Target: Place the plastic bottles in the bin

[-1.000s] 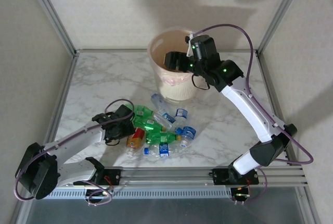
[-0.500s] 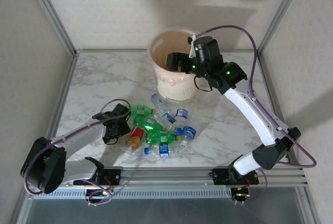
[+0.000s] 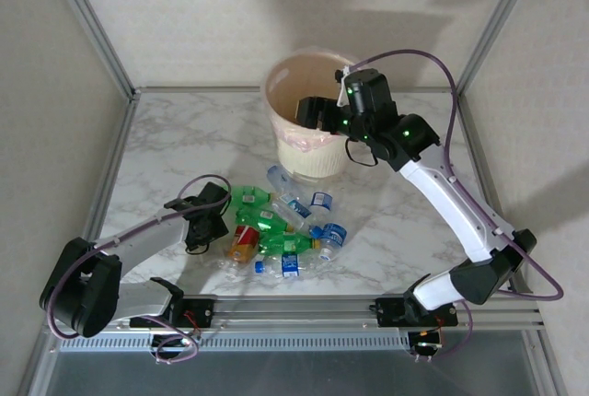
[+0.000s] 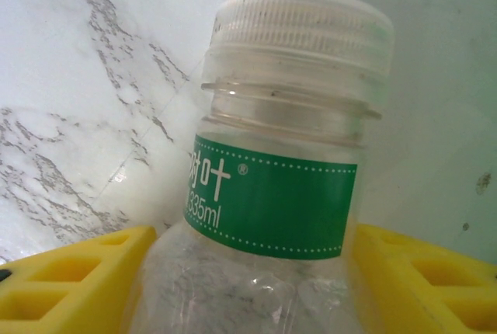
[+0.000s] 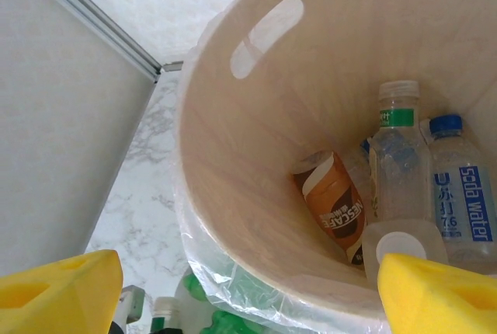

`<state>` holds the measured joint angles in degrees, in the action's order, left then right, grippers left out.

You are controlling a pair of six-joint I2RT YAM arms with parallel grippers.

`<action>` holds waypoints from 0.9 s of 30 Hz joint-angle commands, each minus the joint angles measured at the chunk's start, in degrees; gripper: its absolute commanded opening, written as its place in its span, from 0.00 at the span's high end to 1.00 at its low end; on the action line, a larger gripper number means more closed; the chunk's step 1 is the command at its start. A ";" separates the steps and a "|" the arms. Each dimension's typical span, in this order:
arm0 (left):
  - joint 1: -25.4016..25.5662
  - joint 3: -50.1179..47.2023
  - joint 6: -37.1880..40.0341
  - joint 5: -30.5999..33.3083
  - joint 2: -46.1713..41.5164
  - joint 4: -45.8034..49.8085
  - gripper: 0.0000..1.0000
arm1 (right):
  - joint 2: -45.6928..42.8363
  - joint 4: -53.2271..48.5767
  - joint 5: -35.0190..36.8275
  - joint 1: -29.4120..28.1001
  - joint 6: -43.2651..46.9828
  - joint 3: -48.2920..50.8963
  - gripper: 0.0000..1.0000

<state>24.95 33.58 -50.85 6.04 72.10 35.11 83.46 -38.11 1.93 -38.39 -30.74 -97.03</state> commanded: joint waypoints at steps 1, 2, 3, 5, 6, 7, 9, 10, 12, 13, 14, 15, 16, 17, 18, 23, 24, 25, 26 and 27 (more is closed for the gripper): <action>-0.62 1.64 0.22 1.00 -0.80 1.86 0.45 | -2.20 1.46 0.52 -0.19 -0.64 0.75 0.14; -0.66 2.33 0.27 1.32 -1.55 2.70 0.45 | -2.29 1.54 0.16 -0.24 -0.56 0.71 0.14; -0.68 3.42 0.23 1.75 -2.37 3.86 0.46 | -2.40 1.65 -0.43 -0.32 -0.47 0.62 0.14; -0.69 6.65 0.23 2.34 -4.17 6.44 0.47 | -2.56 2.22 -1.83 -0.69 -0.12 0.44 0.14; -0.69 8.75 0.13 2.56 -5.17 7.79 0.47 | -2.47 2.54 -2.82 -1.00 0.19 0.32 0.14; -0.82 11.03 0.08 2.53 -6.11 8.90 0.47 | -2.39 2.75 -3.40 -1.16 0.37 0.12 0.15; -1.38 15.66 -0.17 1.83 -7.31 10.82 0.48 | -2.17 3.18 -4.69 -1.86 0.88 -0.46 0.15; -1.76 18.39 -0.21 0.93 -7.69 11.49 0.49 | -1.95 3.45 -5.51 -2.86 1.13 -0.68 0.15; -2.33 23.25 -0.21 -0.83 -8.19 11.89 0.49 | -1.50 4.44 -8.98 -3.34 1.89 -0.94 0.14; -2.83 26.50 -0.21 -1.83 -8.22 12.03 0.49 | -1.27 5.00 -11.38 -3.50 2.34 -0.84 0.14; -3.24 29.17 0.03 -3.28 -8.29 11.64 0.49 | -1.12 5.53 -13.31 -3.61 2.76 -0.73 0.14; -3.82 32.24 0.29 -5.08 -8.09 11.11 0.48 | -0.93 5.84 -15.80 -3.85 3.33 -0.78 0.14; -4.35 35.04 0.39 -6.54 -7.67 10.61 0.48 | -0.76 5.85 -17.15 -4.22 3.78 -0.95 0.14; -4.83 38.04 0.48 -8.58 -7.16 9.50 0.48 | -0.51 5.73 -18.53 -4.59 4.29 -1.20 0.13; -5.00 40.71 0.40 -10.75 -6.55 7.80 0.48 | -0.28 5.53 -20.07 -4.78 4.68 -1.47 0.12; -5.33 46.66 -3.35 -21.91 -5.36 -6.67 0.48 | -0.05 7.16 -26.34 -4.88 4.54 -1.51 0.07; -5.35 47.15 -4.57 -23.89 -4.92 -9.71 0.48 | -0.03 7.67 -27.40 -4.90 4.37 -1.57 0.06; -5.35 47.44 -5.66 -25.68 -4.57 -12.29 0.48 | -0.05 7.99 -27.92 -4.85 4.24 -1.79 0.06; -5.32 47.54 -7.01 -27.62 -4.22 -15.49 0.48 | -0.04 8.05 -28.05 -4.86 4.07 -2.16 0.05; -5.26 47.45 -8.12 -29.53 -3.82 -18.44 0.48 | -0.05 7.95 -27.68 -4.92 3.96 -2.51 0.04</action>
<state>20.03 79.81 -54.57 -14.48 66.78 27.86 83.26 -32.36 -22.06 -42.81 -27.44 -97.17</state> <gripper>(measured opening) 0.600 0.950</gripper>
